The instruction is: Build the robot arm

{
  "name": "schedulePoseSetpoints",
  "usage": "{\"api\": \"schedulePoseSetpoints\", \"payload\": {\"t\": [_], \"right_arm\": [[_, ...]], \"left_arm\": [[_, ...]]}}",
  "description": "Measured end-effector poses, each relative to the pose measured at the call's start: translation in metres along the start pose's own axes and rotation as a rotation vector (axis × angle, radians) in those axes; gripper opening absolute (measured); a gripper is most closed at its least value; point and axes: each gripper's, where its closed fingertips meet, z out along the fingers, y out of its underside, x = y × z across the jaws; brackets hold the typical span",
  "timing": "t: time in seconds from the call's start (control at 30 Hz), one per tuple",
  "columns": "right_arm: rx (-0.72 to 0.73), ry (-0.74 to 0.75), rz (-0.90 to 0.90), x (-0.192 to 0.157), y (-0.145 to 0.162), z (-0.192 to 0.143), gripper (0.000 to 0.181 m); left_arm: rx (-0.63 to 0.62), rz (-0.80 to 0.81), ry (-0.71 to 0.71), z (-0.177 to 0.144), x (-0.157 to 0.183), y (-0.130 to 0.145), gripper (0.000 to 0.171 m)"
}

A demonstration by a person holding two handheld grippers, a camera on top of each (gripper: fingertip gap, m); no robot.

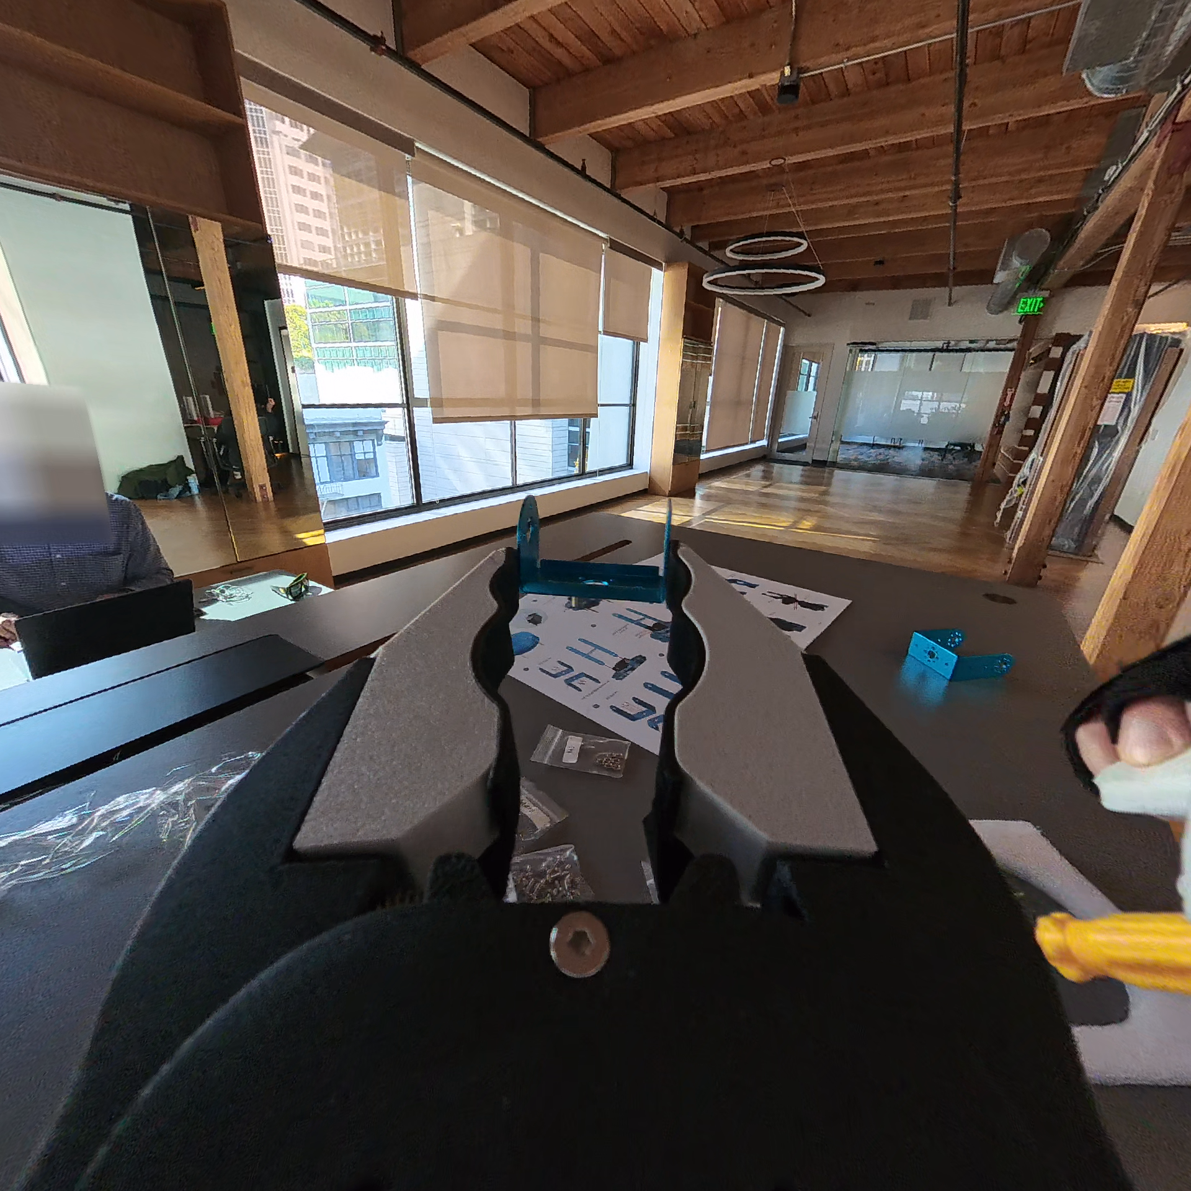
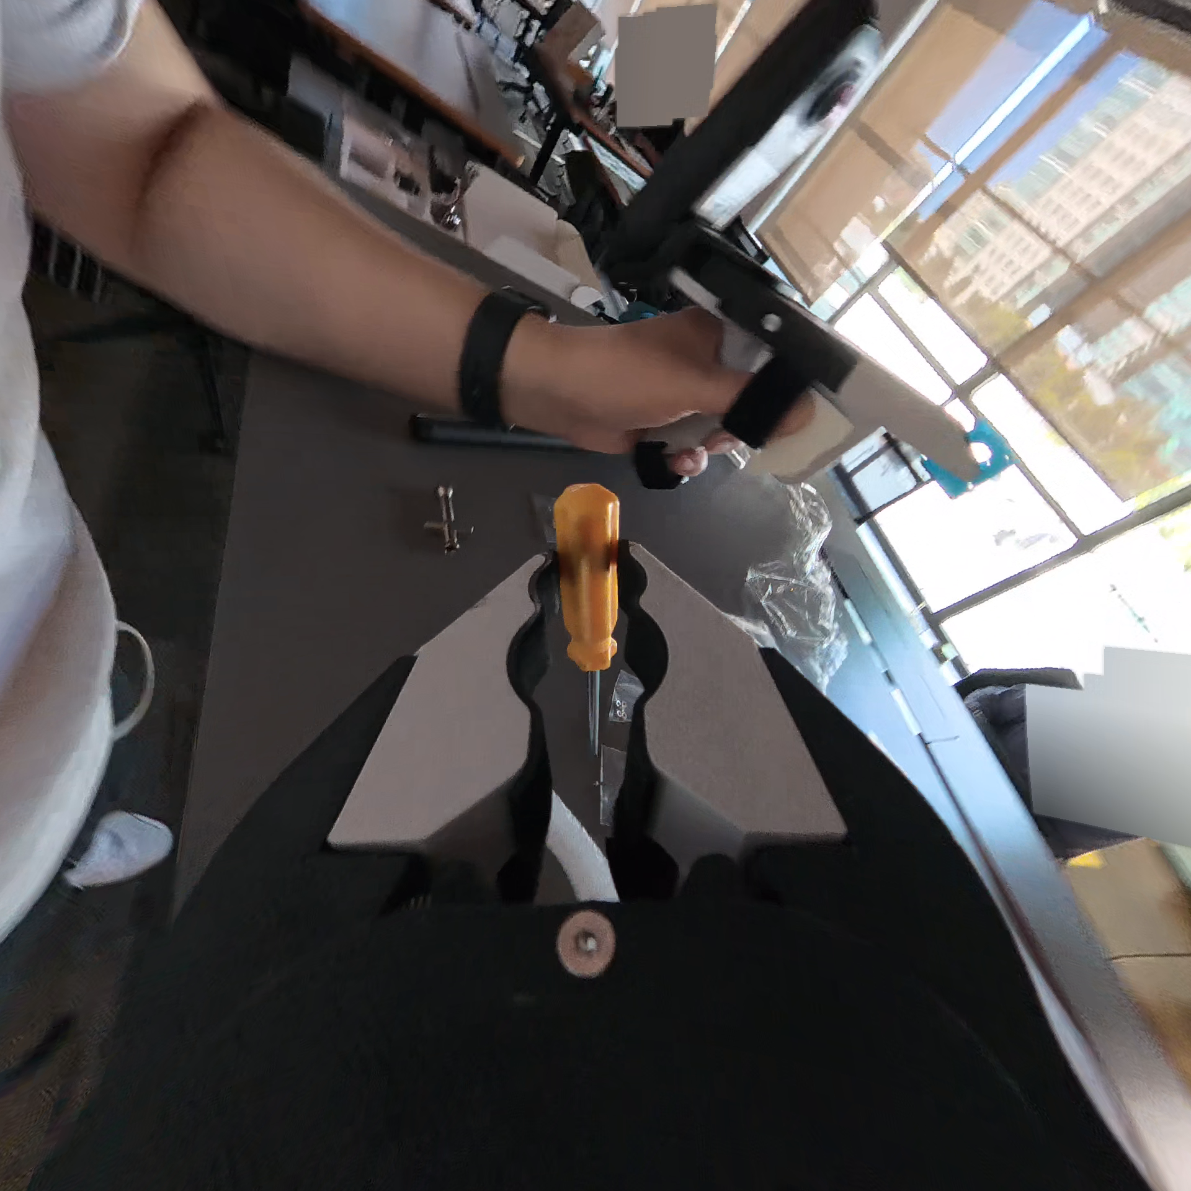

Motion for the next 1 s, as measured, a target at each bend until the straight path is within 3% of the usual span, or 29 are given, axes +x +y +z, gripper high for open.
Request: {"api": "schedulePoseSetpoints", "payload": {"t": [0.2, 0.67, 1.0], "right_arm": [[-0.072, -0.02, -0.316, -0.027, 0.01, 0.008, 0.016], [-0.148, -0.117, -0.35, -0.044, 0.036, 0.016, 0.016], [-0.135, -0.095, -0.37, -0.039, 0.025, 0.013, 0.016]], "left_arm": [[0.004, -0.018, -0.013, -0.002, -0.008, -0.001, 0.044], [-0.013, -0.026, -0.009, 0.0, -0.007, 0.004, 0.045], [-0.022, -0.028, 0.006, 0.001, -0.003, 0.006, 0.045]]}}
